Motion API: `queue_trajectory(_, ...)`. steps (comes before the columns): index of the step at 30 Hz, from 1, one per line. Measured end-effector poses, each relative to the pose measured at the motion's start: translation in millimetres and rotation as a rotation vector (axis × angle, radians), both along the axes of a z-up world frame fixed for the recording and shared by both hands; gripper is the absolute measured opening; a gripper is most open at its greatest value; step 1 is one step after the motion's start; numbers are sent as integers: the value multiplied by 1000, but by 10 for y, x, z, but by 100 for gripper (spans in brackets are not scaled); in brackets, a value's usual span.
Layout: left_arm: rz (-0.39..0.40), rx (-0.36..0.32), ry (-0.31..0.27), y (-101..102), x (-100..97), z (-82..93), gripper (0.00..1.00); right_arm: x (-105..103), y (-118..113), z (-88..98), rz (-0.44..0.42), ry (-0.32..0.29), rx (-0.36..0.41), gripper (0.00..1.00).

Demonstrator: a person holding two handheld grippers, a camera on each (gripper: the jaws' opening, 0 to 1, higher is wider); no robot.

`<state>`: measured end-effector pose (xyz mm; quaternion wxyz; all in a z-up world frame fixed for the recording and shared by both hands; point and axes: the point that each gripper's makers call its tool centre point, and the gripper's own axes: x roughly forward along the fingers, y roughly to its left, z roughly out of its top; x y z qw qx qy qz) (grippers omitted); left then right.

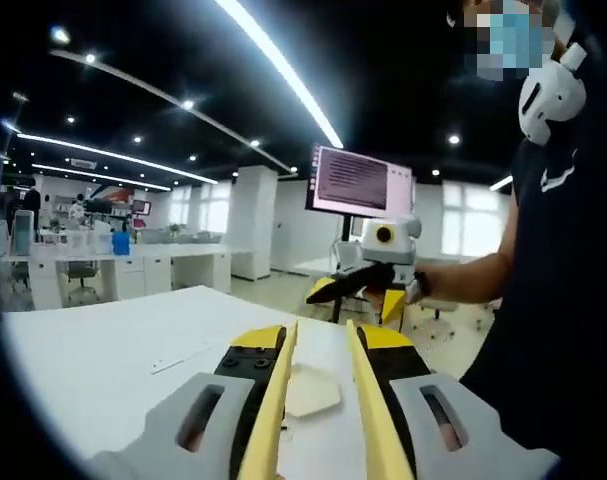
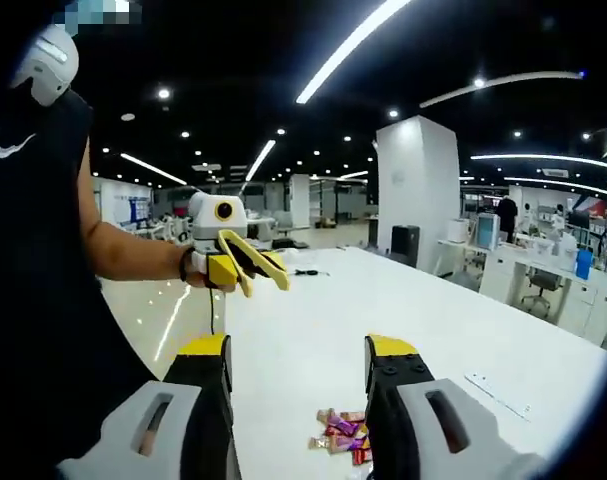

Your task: Place the target food into the container with the food tongs after gripping and lifting it, then release it inside without dropping or visibly crushing the food.

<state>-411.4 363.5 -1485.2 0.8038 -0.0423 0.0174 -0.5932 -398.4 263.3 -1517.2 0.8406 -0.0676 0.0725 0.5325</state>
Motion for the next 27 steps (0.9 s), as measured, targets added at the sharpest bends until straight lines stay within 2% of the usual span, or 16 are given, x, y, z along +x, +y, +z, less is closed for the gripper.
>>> queue_trajectory(4, 44, 24, -25, 15, 80, -85, 24, 80, -345, -139, -127, -15, -18, 76)
queue_trajectory(7, 63, 56, -41, 25, 102, -165, 24, 87, -548, -270, -181, -4, -43, 87)
queue_trajectory(10, 80, 76, -40, 51, 126, -247, 25, 85, -699, -393, -231, 17, -35, 99)
queue_trajectory(11, 96, 95, -48, 73, 157, -298, 25, 49, -724, -480, -227, 24, -54, 99)
queue_trajectory(13, 108, 96, -35, 100, 188, -348, 25, -3, -779, -600, -255, 0, -92, 99)
queue_trajectory(15, 114, 90, -39, 118, 186, -375, 25, -33, -801, -661, -272, -7, -101, 99)
queue_trajectory(16, 122, 91, -30, 127, 195, -390, 25, -49, -849, -740, -311, 22, -96, 99)
queue_trajectory(17, 147, 137, -48, 160, 224, -434, 25, -63, -886, -808, -337, 57, -98, 99)
queue_trajectory(18, 143, 141, -25, 167, 211, -450, 24, -79, -940, -887, -369, 71, -112, 99)
queue_trajectory(20, 160, 116, -32, 207, 243, -416, 24, -58, -1019, -958, -421, 56, -95, 99)
queue_trajectory(21, 157, 110, -17, 218, 244, -417, 24, -56, -1050, -1015, -439, 56, -100, 99)
queue_trajectory(22, 168, 112, -19, 251, 264, -427, 24, -55, -1116, -1141, -479, 57, -139, 99)
queue_trajectory(26, 157, 112, -17, 307, 279, -490, 23, -151, -1098, -1506, -517, 121, -156, 99)
queue_trajectory(27, 158, 113, -17, 321, 291, -507, 23, -169, -1091, -1555, -525, 121, -150, 99)
